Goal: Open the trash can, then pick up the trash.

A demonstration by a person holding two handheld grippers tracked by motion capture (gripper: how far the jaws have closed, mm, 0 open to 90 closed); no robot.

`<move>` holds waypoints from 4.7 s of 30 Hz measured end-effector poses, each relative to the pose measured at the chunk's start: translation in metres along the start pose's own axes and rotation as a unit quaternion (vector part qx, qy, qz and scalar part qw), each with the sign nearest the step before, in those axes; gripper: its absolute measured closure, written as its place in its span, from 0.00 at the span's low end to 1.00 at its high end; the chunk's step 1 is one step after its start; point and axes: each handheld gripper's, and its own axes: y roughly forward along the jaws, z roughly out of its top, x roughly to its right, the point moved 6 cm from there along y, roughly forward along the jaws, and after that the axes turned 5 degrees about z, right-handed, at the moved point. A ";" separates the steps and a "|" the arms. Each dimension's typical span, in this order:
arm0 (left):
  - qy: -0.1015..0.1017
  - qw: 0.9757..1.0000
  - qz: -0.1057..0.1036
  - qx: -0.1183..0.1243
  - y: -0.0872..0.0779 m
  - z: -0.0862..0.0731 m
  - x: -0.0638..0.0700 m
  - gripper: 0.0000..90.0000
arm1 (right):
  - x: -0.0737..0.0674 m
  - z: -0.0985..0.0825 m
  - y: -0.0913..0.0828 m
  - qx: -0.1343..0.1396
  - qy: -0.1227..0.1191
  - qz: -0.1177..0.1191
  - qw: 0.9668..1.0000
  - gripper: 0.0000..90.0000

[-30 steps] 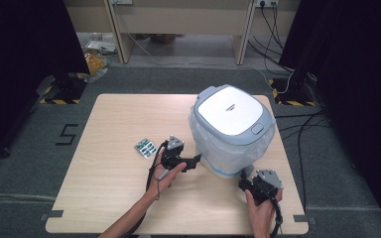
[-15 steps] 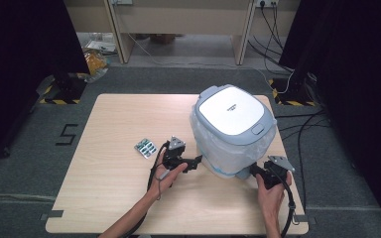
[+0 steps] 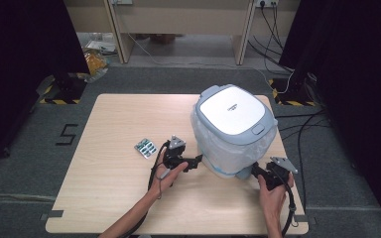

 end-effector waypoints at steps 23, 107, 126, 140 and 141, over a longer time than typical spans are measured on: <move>-0.037 0.999 -0.012 -0.017 0.016 0.008 -0.004 0.20 | -0.021 -0.024 -0.028 -0.001 0.014 0.047 0.999 0.32; 0.113 0.989 0.043 -0.087 -0.096 -0.084 -0.061 0.12 | -0.048 -0.038 -0.027 -0.046 -0.088 0.060 0.993 0.18; 0.113 0.989 0.048 -0.082 -0.097 -0.083 -0.062 0.17 | -0.049 -0.039 -0.027 -0.050 -0.077 0.071 0.993 0.18; 0.092 0.989 0.108 -0.037 -0.108 -0.069 -0.087 0.17 | -0.056 -0.041 -0.030 -0.047 -0.095 0.068 0.992 0.19; 0.090 0.989 0.116 -0.033 -0.109 -0.065 -0.091 0.17 | -0.056 -0.041 -0.030 -0.047 -0.093 0.069 0.992 0.19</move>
